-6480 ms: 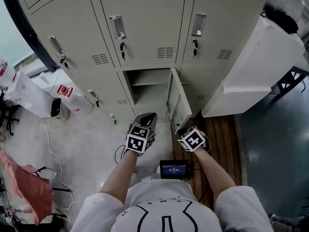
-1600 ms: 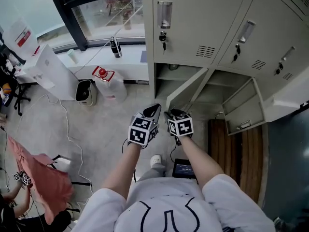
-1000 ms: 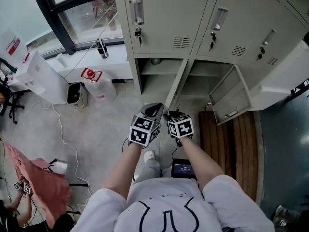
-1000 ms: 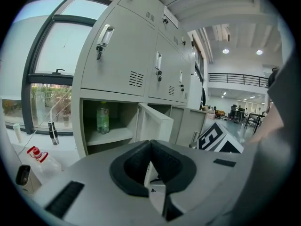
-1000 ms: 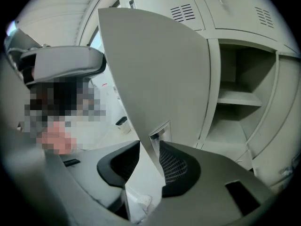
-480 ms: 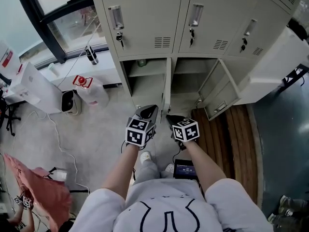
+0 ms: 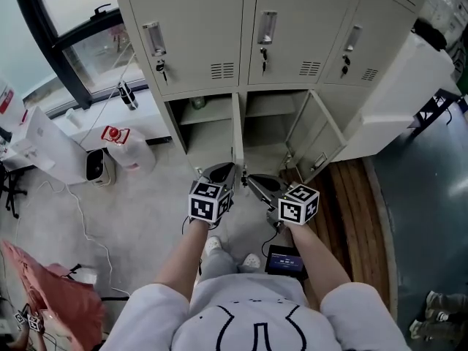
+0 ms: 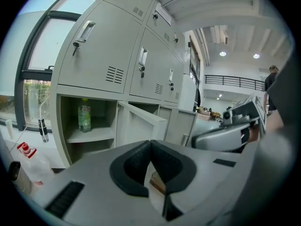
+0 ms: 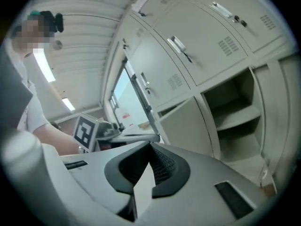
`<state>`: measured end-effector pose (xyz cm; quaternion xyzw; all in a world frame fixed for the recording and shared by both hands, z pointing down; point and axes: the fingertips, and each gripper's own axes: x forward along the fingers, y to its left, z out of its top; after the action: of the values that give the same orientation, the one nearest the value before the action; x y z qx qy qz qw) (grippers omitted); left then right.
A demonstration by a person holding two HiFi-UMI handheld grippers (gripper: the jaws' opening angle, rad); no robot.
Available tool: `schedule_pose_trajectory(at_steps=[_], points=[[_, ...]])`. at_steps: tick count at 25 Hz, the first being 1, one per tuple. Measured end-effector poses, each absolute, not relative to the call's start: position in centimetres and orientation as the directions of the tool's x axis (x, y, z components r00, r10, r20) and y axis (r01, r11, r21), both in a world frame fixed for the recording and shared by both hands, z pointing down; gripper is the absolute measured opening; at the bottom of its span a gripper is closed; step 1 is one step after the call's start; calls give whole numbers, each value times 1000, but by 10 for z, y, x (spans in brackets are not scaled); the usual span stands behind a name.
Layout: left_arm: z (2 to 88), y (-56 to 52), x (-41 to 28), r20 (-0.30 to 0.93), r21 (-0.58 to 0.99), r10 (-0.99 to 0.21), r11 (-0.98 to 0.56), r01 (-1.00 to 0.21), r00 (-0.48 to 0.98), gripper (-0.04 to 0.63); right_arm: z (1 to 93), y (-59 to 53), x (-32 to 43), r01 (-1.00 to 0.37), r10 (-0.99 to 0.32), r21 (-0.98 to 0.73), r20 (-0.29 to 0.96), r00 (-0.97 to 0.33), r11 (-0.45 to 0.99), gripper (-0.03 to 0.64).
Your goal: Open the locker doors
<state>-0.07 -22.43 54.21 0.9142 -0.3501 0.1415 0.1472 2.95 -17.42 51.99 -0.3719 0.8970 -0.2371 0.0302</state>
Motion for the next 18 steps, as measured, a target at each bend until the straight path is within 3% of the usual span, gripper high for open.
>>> schedule_pose_trajectory(at_steps=[4,9,18], points=[[537,-222,6,357,155,-607,-711,-686,710,17,453,-161,23,-619,-644,-255,-18,-765,742,5],[529,-222,12,338,138,-619,-712,-688,709,17,393,-167,20,-644,-668,-185,-125,-734,742,6],[511,-226,36,312,104,-615,-736,-669,724,17,324,-190,-3,-657,-652,-47,-195,-733,753,5]])
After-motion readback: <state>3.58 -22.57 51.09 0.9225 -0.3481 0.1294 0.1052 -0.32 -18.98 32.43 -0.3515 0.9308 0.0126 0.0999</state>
